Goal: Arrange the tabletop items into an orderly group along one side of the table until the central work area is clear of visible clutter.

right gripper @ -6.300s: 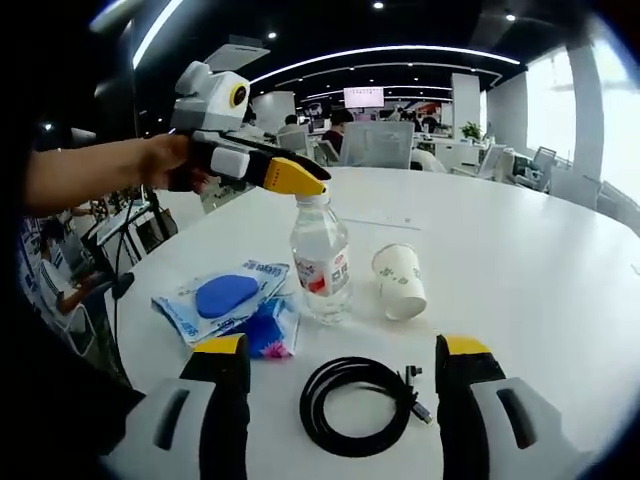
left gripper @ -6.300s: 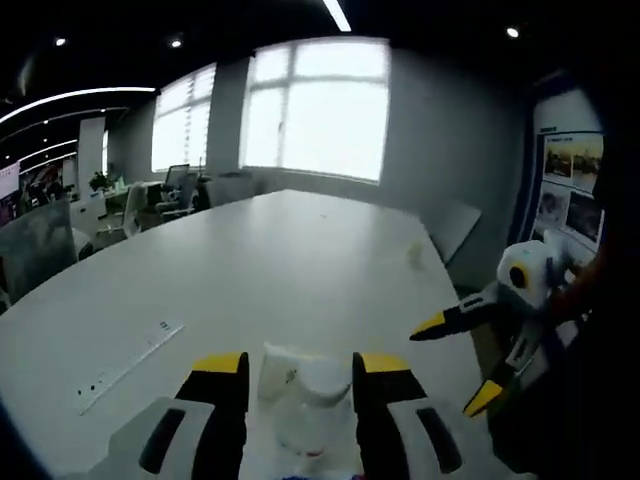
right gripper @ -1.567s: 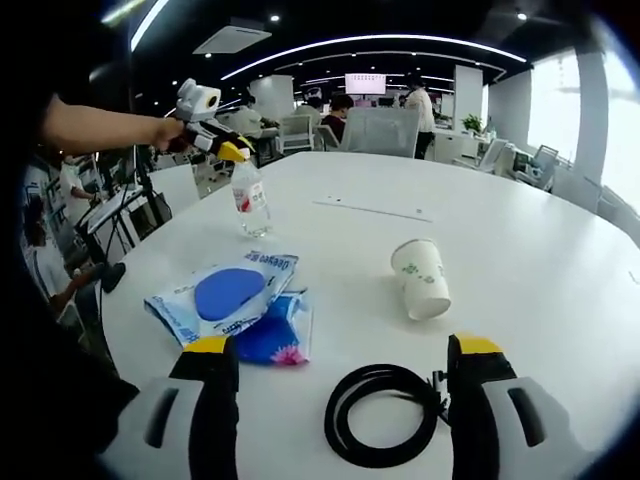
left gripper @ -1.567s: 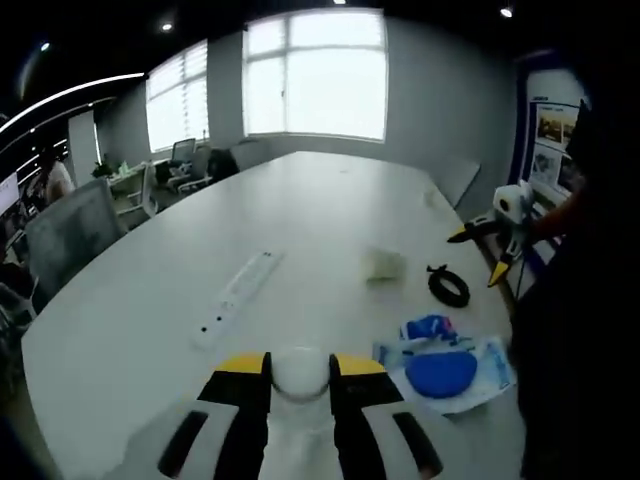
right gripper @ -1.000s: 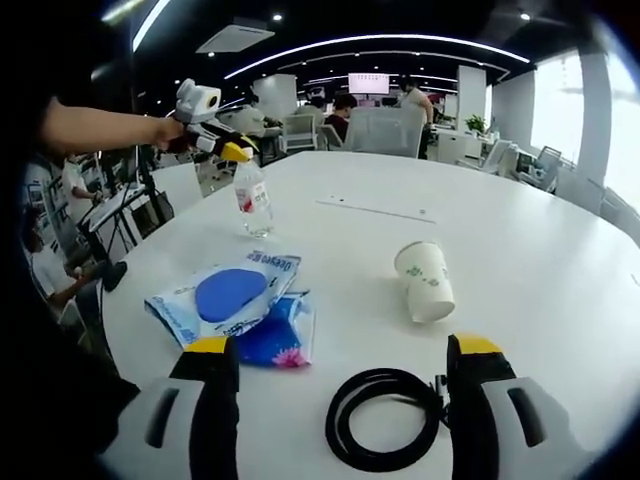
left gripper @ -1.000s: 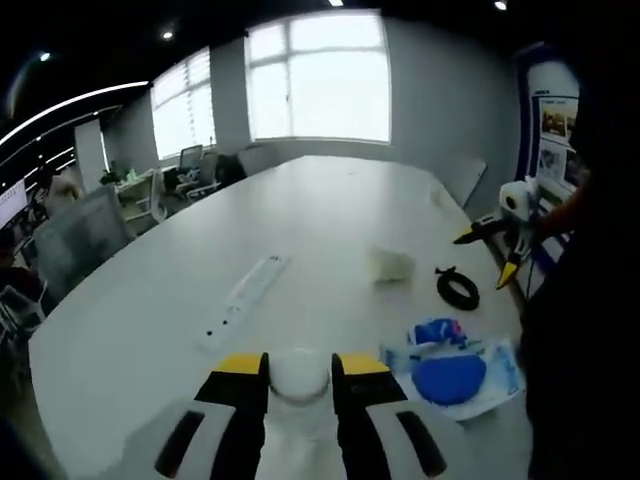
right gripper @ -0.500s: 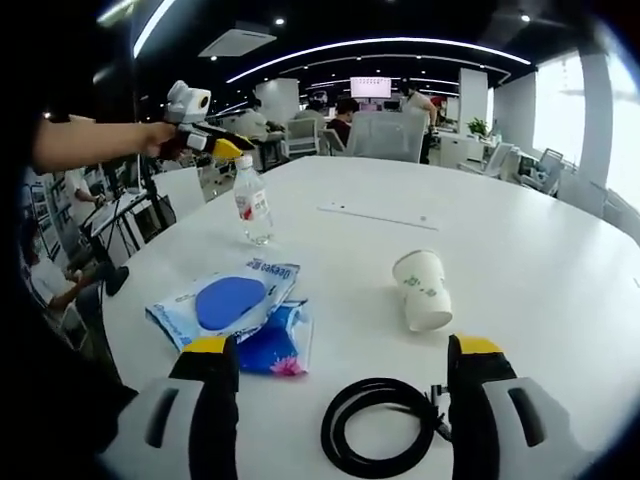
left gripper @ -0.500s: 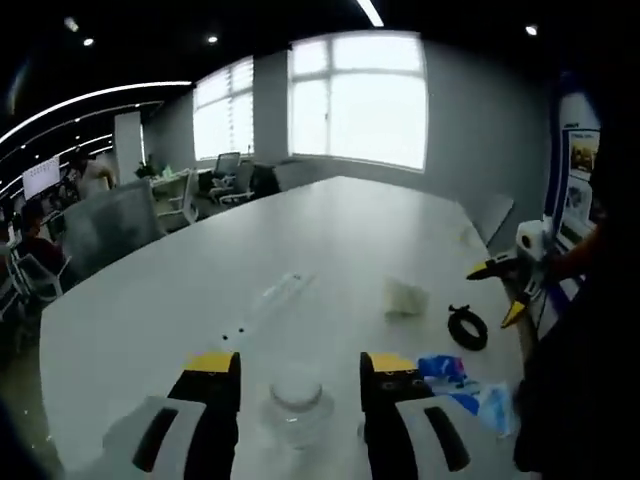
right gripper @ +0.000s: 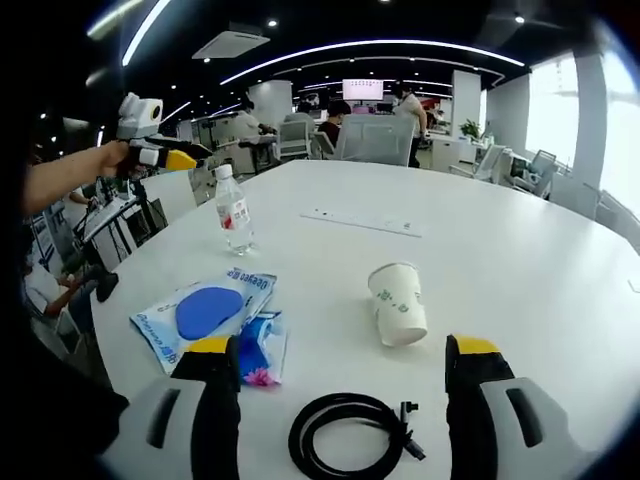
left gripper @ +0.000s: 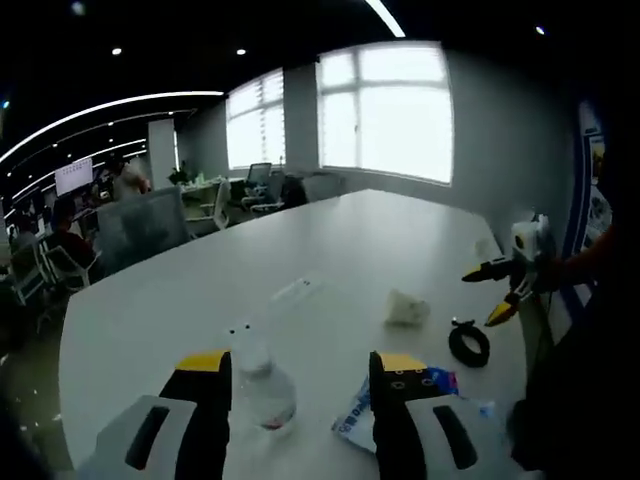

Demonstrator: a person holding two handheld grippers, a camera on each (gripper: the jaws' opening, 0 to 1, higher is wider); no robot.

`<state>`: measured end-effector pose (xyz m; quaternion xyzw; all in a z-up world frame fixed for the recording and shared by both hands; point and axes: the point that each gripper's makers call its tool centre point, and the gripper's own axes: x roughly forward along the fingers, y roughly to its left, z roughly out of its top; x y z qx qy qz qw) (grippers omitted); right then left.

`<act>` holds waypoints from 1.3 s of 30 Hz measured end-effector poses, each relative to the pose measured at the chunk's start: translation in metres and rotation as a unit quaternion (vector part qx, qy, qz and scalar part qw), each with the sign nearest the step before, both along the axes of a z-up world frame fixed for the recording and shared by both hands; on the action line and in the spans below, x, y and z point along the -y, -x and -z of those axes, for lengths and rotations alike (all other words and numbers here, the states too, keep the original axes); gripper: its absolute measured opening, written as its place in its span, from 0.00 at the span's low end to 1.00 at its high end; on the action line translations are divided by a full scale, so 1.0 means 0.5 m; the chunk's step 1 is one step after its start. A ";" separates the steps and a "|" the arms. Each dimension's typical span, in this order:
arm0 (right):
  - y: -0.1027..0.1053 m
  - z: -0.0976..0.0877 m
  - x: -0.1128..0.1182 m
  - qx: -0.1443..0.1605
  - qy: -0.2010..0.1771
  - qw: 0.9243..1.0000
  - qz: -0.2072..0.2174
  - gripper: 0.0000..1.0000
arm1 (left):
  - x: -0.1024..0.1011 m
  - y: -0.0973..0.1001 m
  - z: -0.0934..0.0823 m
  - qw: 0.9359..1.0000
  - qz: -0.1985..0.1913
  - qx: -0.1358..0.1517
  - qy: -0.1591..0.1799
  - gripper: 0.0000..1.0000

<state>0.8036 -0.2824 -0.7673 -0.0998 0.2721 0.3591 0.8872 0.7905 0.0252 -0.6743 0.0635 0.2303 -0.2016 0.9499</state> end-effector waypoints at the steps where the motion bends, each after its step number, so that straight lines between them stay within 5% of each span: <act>1: -0.004 0.000 0.001 0.000 0.001 1.000 0.000 0.80 | 0.001 0.007 0.005 1.000 -0.002 -0.005 0.000 0.58; 10: -0.048 0.004 0.000 -0.004 0.008 1.000 -0.005 0.82 | 0.052 0.081 0.037 1.000 -0.027 -0.015 0.000 0.68; 13: -0.056 0.005 -0.001 -0.001 0.014 1.000 -0.010 0.83 | 0.071 0.100 0.048 0.998 -0.044 -0.030 0.024 0.72; 25: -0.120 0.013 -0.018 0.003 0.035 0.999 -0.036 0.87 | 0.117 0.140 0.032 0.996 -0.084 -0.017 0.027 0.92; 37: -0.192 0.052 -0.055 -0.020 0.035 0.999 -0.037 0.80 | 0.154 0.168 0.037 0.998 -0.061 -0.016 0.020 1.00; 39: -0.207 0.055 -0.054 0.000 0.050 0.998 -0.029 0.79 | 0.153 0.169 0.036 0.997 -0.063 -0.014 0.028 1.00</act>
